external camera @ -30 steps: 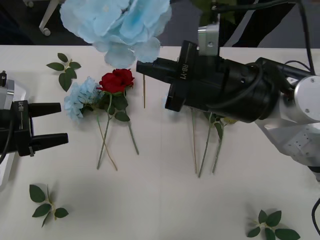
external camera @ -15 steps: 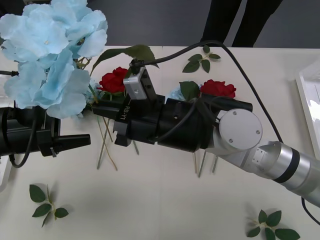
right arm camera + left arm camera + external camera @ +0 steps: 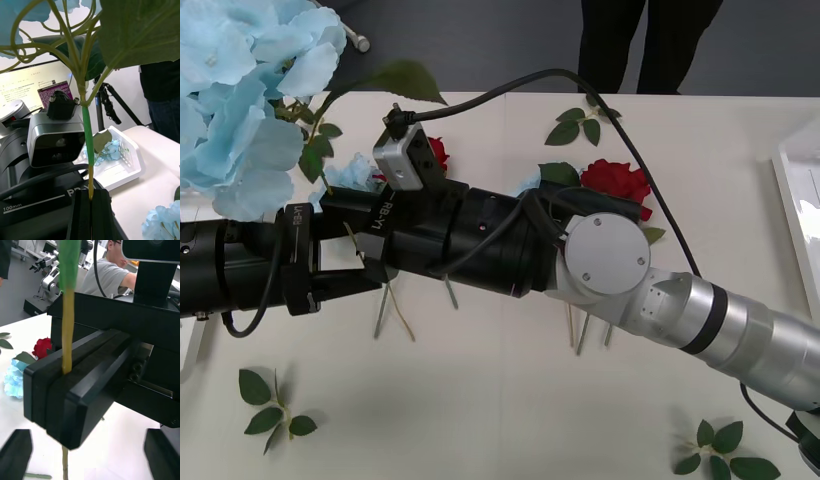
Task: Put the red flowers into the right box and the blue flowers into the left box
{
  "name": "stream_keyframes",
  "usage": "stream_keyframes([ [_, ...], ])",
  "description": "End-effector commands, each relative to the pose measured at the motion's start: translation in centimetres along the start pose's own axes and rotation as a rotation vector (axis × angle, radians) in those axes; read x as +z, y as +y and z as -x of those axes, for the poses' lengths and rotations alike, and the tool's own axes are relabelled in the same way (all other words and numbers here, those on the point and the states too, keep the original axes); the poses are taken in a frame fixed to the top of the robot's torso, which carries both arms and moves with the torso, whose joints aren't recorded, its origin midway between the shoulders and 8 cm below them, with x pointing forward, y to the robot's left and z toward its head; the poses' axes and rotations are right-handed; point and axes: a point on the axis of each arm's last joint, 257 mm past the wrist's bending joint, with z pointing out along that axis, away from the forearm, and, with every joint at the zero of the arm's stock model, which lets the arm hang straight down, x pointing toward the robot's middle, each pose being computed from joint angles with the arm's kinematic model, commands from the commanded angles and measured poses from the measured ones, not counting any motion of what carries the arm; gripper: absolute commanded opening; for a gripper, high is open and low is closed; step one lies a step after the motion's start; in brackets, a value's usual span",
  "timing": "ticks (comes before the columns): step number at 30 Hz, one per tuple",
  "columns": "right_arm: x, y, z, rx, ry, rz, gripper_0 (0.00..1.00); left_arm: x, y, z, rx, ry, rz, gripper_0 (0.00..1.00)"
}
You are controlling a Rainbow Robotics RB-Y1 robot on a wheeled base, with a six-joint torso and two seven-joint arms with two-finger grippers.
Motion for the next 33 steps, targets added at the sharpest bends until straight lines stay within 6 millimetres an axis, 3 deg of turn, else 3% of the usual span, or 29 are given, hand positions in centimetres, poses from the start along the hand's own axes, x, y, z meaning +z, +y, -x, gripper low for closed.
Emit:
stream_keyframes([
  [1, 0.7, 1.2, 1.2, -0.029, -0.017, 0.028, 0.00, 0.8, 0.0, 1.0, 0.051, -0.010, -0.017, 0.07],
  [3, 0.7, 1.4, 1.0, -0.033, -0.014, 0.031, 0.00, 0.9, 0.1, 0.9, 0.042, -0.014, -0.020, 0.00],
  [25, 0.5, 1.8, -0.2, 0.002, 0.011, 0.035, 0.00, -0.1, 1.0, 1.3, 0.029, -0.035, 0.011, 0.00],
  [26, 0.5, 1.8, -0.1, 0.003, 0.009, 0.035, 0.06, -0.2, 1.0, 1.4, 0.028, -0.036, 0.013, 0.00],
  [29, 0.5, 1.6, 0.1, 0.023, 0.003, 0.028, 0.80, -0.5, 1.2, 1.3, 0.025, -0.036, 0.023, 0.00],
  [31, 0.6, 1.6, 0.1, 0.025, 0.002, 0.026, 1.00, -0.7, 1.3, 1.3, 0.024, -0.039, 0.028, 0.00],
  [33, 0.5, 1.5, 0.0, 0.023, 0.005, 0.024, 1.00, -0.9, 1.4, 1.3, 0.024, -0.038, 0.033, 0.00],
])
